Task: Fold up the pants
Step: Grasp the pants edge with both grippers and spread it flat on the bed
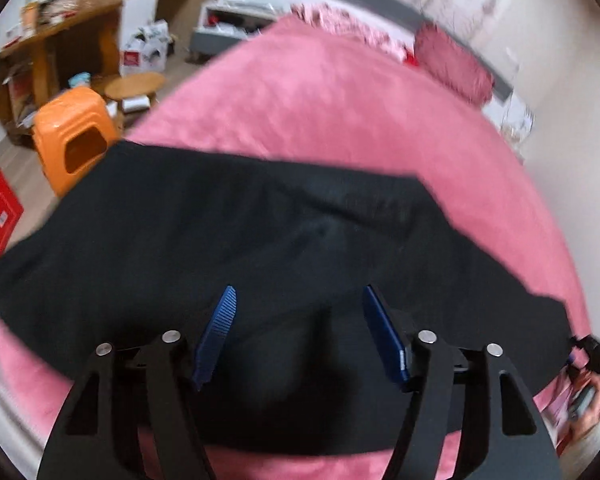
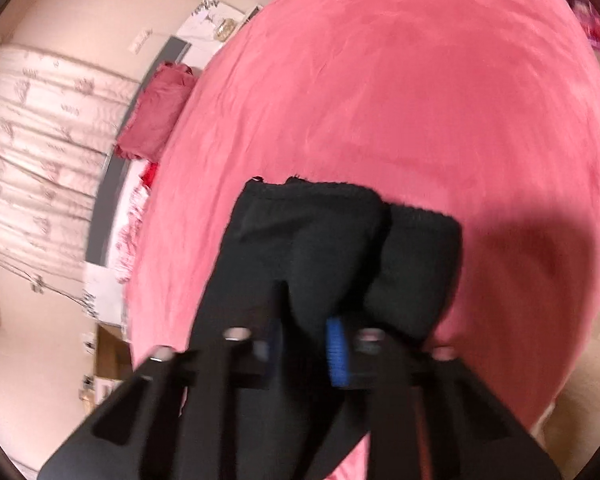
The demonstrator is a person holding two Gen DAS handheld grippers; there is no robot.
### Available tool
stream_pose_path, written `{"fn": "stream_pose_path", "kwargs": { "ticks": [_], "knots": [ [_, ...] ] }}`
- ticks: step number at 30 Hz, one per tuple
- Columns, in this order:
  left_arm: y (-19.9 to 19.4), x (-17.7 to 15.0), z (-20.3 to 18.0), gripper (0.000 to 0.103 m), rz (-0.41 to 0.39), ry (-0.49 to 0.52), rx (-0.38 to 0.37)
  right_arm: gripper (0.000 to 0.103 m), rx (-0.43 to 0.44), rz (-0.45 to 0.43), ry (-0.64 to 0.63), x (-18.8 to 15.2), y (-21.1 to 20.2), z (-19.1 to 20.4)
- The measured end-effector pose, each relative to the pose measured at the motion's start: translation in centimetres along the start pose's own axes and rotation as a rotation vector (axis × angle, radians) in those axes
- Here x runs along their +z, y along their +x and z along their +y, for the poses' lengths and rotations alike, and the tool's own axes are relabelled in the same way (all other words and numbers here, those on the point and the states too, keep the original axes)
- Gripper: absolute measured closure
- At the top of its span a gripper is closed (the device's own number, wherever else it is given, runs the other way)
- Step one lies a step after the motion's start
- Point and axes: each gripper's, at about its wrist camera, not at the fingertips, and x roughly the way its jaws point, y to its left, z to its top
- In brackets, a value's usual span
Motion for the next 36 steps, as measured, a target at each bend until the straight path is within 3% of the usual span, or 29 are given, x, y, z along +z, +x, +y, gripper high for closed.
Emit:
{"fn": "stream_pose_path", "kwargs": {
  "ticks": [3, 6, 8, 11, 14, 17, 20, 21, 23, 28, 30, 32, 36],
  "knots": [
    [3.2, 0.3, -0.1, 0.036, 0.055, 0.014, 0.043, 0.096, -0.010, -0.029, -0.056, -0.1, -1.8, 0.9],
    [3.8, 0.2, -0.2, 0.026, 0.036, 0.041, 0.044, 0.096, -0.032, -0.067, -0.122, -0.7, -3.6, 1.5],
    [4.1, 0.1, -0.5, 0.025, 0.041, 0.082, 0.056, 0.096, -0.095, -0.050, -0.160, -1.3, -3.3, 1.0],
    [4.5, -0.3, -1.5, 0.024, 0.044, 0.157, 0.087, 0.092, -0.121, -0.016, -0.117, -1.7, -1.8, -0.6],
    [4.5, -0.3, -1.7, 0.024, 0.050, 0.174, 0.084, 0.084, -0.111, -0.048, -0.087, -1.8, -2.4, -0.7],
    [3.8, 0.0, -1.3, 0.024, 0.051, 0.130, 0.053, 0.078, -0.254, -0.209, -0.169, -2.5, -4.9, 2.1],
    [2.8, 0.9, -1.2, 0.026, 0.014, 0.068, -0.030, 0.078, -0.289, -0.349, -0.374, -4.8, -6.6, 6.6],
    [2.8, 1.2, -1.7, 0.032, 0.008, 0.078, -0.032, 0.077, -0.283, -0.353, -0.445, -5.8, -6.3, 7.9],
    [3.1, 1.8, -3.0, 0.036, 0.008, 0.129, -0.018, 0.077, -0.217, -0.255, -0.644, -8.9, -3.9, 11.6],
    [4.9, 2.6, -5.7, 0.059, 0.018, 0.197, -0.010, 0.077, -0.059, 0.013, -0.944, -17.6, 3.0, 17.4],
    [6.0, 3.4, -6.4, 0.065, 0.032, 0.210, -0.003, 0.077, -0.029, 0.064, -1.007, -20.3, 4.9, 18.7],
    [7.0, 4.2, -6.8, 0.065, 0.036, 0.204, -0.008, 0.077, -0.008, 0.124, -1.017, -22.2, 6.9, 19.4],
    [9.2, 5.7, -8.1, 0.065, 0.039, 0.220, 0.002, 0.077, -0.013, 0.206, -0.968, -22.9, 10.2, 19.2]
  ]
}}
